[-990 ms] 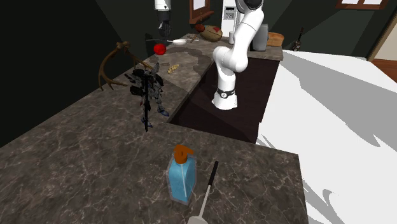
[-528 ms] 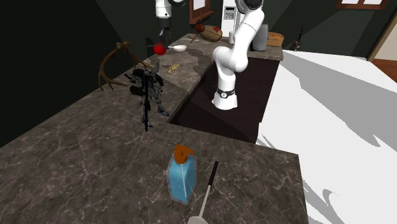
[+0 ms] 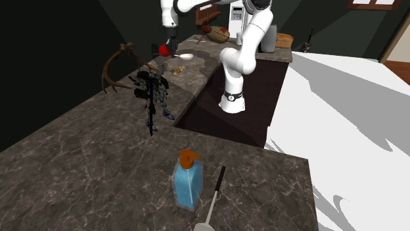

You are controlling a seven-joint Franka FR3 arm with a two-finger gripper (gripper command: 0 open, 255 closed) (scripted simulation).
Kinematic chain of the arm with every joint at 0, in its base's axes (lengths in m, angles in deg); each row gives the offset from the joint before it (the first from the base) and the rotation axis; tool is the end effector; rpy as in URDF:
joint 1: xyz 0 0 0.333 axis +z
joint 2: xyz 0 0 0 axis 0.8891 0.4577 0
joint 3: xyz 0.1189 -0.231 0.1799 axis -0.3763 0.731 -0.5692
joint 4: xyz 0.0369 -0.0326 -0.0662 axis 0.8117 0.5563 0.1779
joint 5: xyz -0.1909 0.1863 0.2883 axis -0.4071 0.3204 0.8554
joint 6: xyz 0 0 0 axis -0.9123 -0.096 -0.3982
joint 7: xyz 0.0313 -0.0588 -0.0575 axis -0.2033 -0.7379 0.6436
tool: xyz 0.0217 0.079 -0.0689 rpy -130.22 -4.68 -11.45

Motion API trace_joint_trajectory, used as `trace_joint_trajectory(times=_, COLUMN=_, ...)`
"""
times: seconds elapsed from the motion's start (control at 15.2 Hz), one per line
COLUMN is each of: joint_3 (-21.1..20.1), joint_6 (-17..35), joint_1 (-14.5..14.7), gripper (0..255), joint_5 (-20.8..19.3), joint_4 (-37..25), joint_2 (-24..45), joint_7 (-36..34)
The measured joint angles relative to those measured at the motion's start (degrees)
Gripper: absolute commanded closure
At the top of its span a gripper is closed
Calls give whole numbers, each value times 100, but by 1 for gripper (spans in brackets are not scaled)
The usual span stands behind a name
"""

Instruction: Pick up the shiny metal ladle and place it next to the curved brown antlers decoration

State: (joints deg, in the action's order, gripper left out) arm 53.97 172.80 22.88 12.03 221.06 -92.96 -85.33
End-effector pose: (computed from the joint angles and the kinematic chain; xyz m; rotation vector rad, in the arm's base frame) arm 0.0111 -0.4039 0.4870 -2.1466 2.1578 -0.0909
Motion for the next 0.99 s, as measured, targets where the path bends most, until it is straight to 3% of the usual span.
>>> trace_joint_trajectory(times=0.99, joint_3=523, joint_6=1229, joint_1=51, gripper=255, joint_5=-196, joint_4=854, joint_2=362, joint_7=91)
